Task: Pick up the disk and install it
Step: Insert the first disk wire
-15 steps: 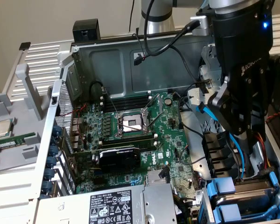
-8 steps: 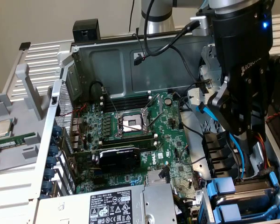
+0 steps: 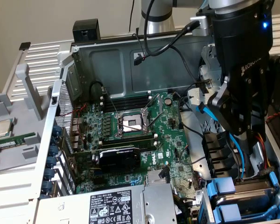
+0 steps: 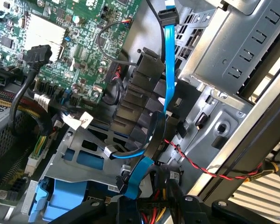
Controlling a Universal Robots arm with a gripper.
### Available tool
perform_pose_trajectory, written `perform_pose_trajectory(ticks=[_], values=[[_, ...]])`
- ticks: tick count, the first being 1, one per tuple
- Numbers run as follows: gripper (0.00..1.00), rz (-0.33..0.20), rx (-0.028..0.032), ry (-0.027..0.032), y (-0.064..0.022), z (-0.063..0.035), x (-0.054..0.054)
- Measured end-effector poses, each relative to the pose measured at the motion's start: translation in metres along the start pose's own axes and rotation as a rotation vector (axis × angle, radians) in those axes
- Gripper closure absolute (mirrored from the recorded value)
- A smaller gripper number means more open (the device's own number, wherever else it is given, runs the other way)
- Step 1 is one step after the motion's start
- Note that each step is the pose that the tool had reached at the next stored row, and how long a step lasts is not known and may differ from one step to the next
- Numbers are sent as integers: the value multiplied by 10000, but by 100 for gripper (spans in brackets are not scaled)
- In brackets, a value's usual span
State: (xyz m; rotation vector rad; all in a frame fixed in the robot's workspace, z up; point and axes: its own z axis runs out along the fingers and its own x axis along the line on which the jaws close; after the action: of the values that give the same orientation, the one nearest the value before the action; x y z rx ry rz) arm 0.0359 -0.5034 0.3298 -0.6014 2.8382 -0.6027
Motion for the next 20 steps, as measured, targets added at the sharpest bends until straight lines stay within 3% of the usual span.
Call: perform_pose_trajectory(ticks=[2,5,11,20], values=[[64,1,0,0,0,0,0],[51,1,0,0,0,0,0],[51,0,6,-1,-1,-6,0],[51,0,31,-5,-124,-285,-11]])
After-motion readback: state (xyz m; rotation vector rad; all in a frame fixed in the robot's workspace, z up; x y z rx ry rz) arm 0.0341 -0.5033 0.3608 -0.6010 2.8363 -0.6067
